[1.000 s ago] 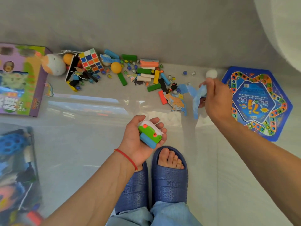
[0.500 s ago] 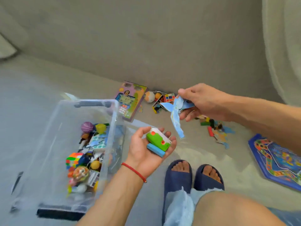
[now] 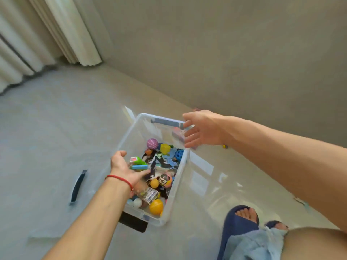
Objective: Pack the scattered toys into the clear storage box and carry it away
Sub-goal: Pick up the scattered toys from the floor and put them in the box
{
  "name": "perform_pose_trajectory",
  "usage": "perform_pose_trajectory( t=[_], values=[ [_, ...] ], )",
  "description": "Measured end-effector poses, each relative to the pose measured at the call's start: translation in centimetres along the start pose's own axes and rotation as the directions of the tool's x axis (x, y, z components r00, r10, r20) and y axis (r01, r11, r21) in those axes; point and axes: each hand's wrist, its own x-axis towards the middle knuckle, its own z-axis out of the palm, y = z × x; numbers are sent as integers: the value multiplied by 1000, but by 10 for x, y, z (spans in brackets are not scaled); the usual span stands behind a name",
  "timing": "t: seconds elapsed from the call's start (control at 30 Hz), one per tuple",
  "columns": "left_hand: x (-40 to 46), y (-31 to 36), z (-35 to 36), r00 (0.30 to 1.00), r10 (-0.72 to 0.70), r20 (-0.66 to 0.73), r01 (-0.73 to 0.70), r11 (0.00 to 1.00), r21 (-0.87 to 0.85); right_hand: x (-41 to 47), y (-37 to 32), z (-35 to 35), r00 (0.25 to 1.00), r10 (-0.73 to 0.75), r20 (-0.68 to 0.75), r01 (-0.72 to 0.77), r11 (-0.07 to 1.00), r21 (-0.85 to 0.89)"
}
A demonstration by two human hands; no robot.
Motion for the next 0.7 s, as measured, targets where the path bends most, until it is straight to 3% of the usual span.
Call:
perform_pose_trajectory(
  t=[0.1, 0.27, 0.43, 0.57, 0.7],
  values=[
    [0, -7, 20, 999, 51, 4, -51, 996, 77, -15, 15, -58, 990, -47, -134, 33, 994, -102],
    [-7, -73, 81, 962, 124, 243, -207, 913, 352, -44, 73, -178, 915, 26, -403, -94, 984, -148],
    [-19, -187, 149, 890, -72, 450, -251, 746, 616, -64, 170, -278, 813, 118, -570, -277, 940, -201],
    [-1, -274, 185, 867, -233, 440, -236, 586, 775, -48, 260, -321, 755, 187, -629, -438, 857, -270],
    [33, -341, 210, 863, -307, 401, -251, 430, 867, -17, 335, -334, 732, 149, -665, -557, 693, -458]
  ],
)
